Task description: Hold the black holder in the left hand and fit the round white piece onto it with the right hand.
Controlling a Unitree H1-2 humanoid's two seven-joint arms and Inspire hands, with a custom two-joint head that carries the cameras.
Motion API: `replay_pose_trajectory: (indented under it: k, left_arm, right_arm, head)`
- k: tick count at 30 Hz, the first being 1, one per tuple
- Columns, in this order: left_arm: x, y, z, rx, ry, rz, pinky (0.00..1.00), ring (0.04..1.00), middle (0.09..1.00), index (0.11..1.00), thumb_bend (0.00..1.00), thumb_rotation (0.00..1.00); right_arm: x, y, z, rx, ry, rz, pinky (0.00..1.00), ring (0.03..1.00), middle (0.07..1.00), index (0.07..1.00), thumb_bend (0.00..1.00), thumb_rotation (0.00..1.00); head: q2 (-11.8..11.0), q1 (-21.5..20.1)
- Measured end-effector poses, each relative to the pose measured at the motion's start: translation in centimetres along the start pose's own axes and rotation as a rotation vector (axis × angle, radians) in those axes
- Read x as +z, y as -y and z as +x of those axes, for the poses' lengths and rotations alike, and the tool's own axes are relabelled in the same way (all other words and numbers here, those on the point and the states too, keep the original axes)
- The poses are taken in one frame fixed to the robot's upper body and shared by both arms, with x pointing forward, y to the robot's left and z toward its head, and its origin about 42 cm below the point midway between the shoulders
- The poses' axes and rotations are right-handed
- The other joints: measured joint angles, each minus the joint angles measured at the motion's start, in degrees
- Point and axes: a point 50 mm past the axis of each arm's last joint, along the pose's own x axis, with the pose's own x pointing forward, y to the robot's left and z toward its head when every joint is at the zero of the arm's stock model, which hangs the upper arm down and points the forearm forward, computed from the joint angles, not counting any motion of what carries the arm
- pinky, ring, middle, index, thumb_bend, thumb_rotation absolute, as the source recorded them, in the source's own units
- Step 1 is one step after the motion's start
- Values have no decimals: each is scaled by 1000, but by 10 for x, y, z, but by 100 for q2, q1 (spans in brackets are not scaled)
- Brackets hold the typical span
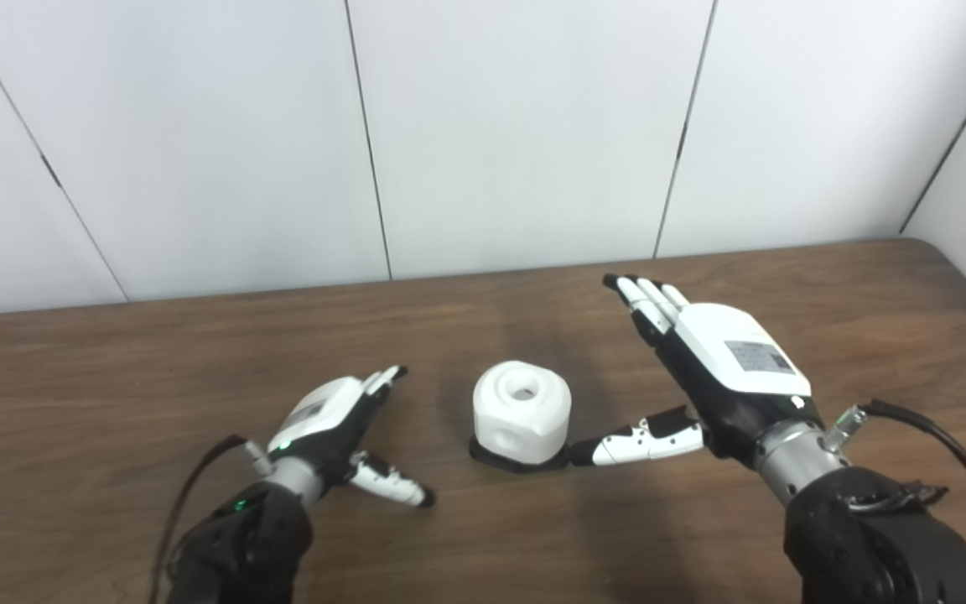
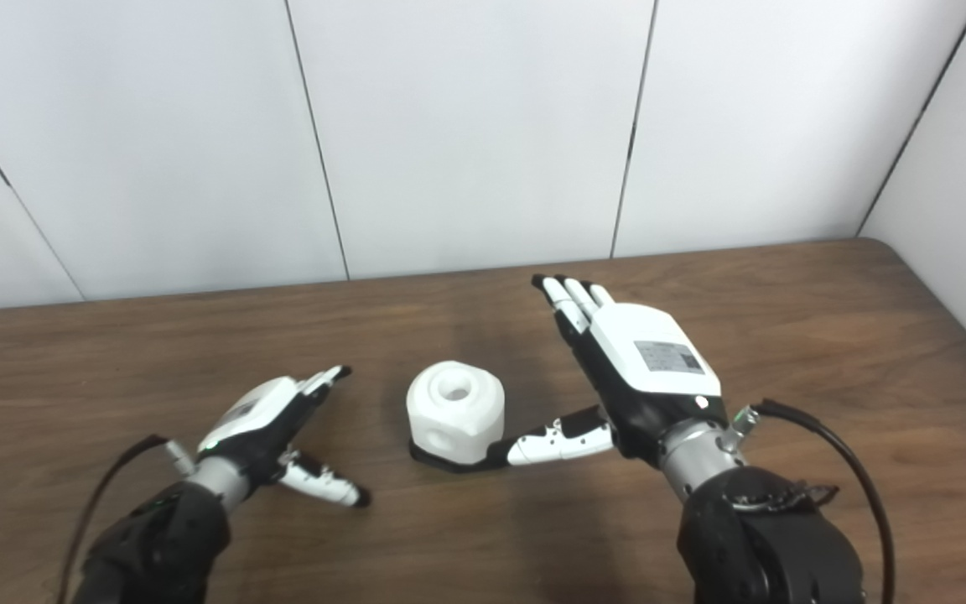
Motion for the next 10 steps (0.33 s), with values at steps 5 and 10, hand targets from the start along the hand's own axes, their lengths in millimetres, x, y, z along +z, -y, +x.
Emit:
replay_pose_trajectory:
  k: [5, 10]
  left_arm:
    - [-22, -1, -21, 12, 35, -157, 742, 941, 1000, 1000, 890, 102]
    - [-51, 13, -56, 127, 124, -510, 834, 969, 994, 1000, 521, 262]
  right_arm:
    - [-12, -7, -9, -4, -10, 100, 879, 1000, 1000, 1000, 1000, 585]
    - [-43, -32, -31, 13, -71, 275, 741, 970, 1000, 1000, 990, 679]
  head:
    - [17, -26]
    - [88, -88]
